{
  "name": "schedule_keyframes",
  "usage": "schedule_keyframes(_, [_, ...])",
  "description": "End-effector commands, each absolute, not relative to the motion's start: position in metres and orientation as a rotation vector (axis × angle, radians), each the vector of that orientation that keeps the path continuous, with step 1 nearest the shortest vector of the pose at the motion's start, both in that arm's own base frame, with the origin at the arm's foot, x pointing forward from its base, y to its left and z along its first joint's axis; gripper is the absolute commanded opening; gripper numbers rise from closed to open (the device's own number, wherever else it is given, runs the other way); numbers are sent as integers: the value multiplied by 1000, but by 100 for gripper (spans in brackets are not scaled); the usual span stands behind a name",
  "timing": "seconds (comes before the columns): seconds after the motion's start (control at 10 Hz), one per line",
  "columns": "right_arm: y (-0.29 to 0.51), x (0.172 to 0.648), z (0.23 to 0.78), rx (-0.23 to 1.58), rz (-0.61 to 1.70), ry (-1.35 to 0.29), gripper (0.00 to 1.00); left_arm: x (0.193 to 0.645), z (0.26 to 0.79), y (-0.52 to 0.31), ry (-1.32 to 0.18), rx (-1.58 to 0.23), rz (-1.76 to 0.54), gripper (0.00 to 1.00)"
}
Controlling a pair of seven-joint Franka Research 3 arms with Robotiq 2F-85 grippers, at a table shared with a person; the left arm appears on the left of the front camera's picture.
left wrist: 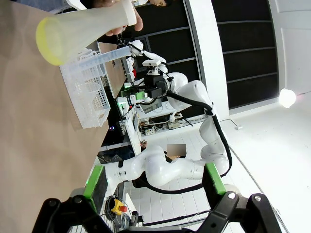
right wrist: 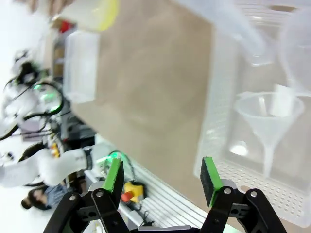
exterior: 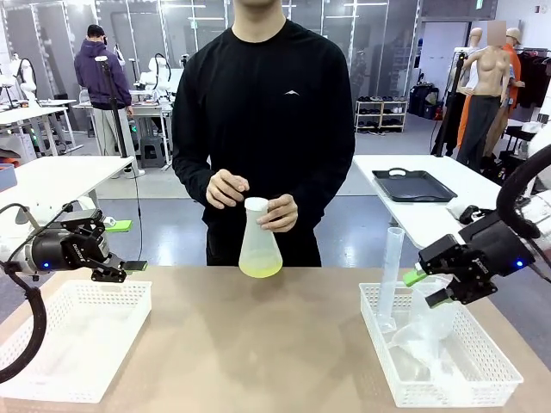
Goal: Prepare the solutions needed for the experiment.
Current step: When the human places the Big flask in the center of the table, pick up the Big flask and place it in the left Organizing basket.
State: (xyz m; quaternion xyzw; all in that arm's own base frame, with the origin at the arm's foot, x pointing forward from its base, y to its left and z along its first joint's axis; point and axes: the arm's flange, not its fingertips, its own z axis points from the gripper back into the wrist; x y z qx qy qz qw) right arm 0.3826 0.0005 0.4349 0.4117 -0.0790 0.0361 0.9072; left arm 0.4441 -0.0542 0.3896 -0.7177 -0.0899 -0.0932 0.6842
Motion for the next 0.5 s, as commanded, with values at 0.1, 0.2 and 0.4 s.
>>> schedule_keyframes(0.1, [-9, 393, 428, 1138, 195, -175, 80, 444, 391, -55, -208, -1614, -214, 100])
schedule_keyframes(0.2, [-10, 396, 425, 1214, 169, -173, 80, 444, 391, -55, -208, -1614, -214, 100])
schedule_keyframes(0.4, [-13, 406, 418, 1356, 124, -177, 80, 444, 391, -55, -208, -1614, -214, 100])
